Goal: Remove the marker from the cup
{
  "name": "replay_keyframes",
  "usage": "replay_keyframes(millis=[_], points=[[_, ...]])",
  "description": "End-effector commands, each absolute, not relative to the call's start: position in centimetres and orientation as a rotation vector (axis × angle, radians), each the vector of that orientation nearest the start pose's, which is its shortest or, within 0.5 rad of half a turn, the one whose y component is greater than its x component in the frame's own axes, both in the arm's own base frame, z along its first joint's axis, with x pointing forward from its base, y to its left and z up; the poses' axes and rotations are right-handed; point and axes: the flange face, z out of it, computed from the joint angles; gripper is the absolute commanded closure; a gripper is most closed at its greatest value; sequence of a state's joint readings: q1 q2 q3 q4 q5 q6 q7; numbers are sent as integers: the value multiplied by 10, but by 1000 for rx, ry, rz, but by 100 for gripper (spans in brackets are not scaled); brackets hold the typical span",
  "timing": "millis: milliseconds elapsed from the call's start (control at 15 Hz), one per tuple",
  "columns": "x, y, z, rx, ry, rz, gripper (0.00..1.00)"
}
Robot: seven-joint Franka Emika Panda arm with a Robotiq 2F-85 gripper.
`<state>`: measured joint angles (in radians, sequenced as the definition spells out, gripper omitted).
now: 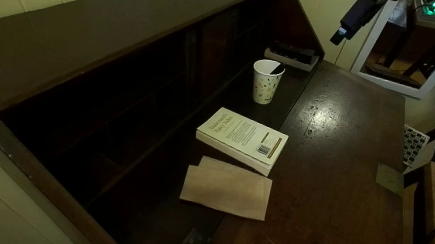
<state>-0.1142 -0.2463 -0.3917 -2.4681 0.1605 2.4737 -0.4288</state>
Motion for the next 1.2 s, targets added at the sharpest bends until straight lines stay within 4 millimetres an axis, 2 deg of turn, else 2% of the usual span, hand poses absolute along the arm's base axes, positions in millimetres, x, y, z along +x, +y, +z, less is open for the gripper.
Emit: replay_keyframes(millis=[0,333,733,1133], points=[[440,-222,387,-3002,292,-473,0],[468,-206,366,-3004,278,-496,0],[493,-204,346,-3015,378,-471,0],[512,-199,336,-3017,408,-438,0]])
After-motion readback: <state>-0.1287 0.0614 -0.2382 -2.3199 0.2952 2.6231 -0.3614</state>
